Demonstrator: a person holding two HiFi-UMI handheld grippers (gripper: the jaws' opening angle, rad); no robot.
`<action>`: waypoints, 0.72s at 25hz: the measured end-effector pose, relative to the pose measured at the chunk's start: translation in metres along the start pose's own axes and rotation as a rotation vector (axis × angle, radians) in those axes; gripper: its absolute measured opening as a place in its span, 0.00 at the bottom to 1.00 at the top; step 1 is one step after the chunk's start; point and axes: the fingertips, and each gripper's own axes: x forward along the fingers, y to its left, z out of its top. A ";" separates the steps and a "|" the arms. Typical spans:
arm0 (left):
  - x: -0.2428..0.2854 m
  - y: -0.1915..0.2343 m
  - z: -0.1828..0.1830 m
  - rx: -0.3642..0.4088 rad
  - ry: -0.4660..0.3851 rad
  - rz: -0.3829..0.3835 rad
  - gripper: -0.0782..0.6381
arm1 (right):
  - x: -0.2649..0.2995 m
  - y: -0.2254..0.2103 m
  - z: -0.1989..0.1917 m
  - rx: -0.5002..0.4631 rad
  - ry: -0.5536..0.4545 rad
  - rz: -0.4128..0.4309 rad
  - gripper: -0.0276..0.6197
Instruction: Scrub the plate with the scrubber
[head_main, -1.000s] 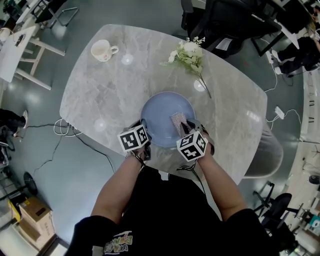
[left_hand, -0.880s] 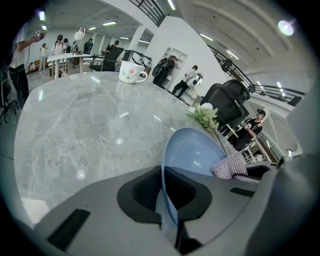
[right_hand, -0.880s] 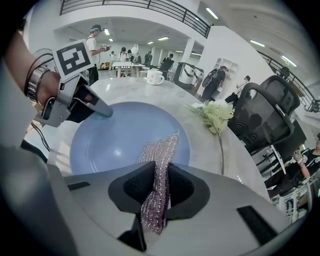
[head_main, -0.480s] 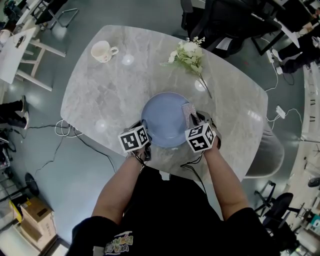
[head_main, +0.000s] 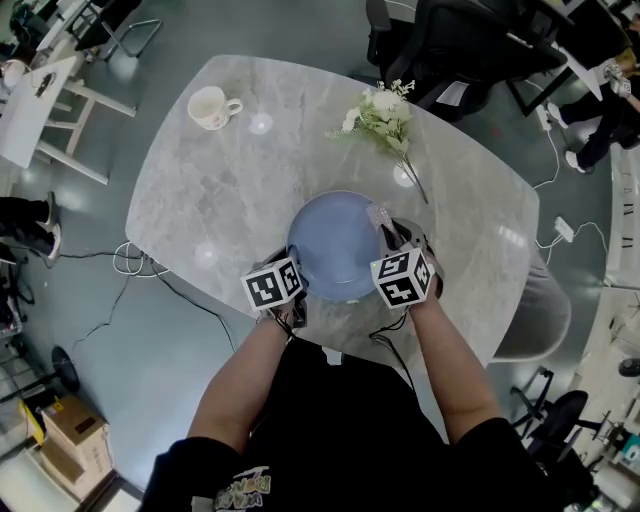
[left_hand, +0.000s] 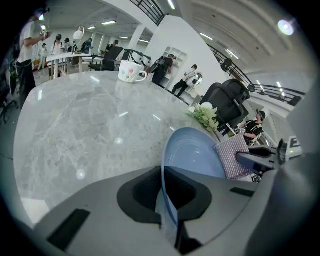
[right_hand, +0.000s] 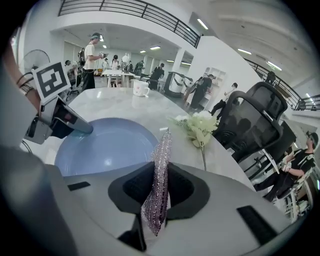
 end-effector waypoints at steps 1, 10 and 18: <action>0.000 0.000 0.000 -0.002 -0.001 0.000 0.15 | 0.000 0.005 0.008 -0.004 -0.023 0.023 0.16; 0.000 0.000 0.000 -0.008 -0.001 -0.009 0.15 | 0.013 0.088 0.065 -0.128 -0.108 0.331 0.16; 0.001 0.000 0.001 0.014 0.007 -0.025 0.15 | 0.034 0.129 0.071 -0.332 -0.013 0.496 0.16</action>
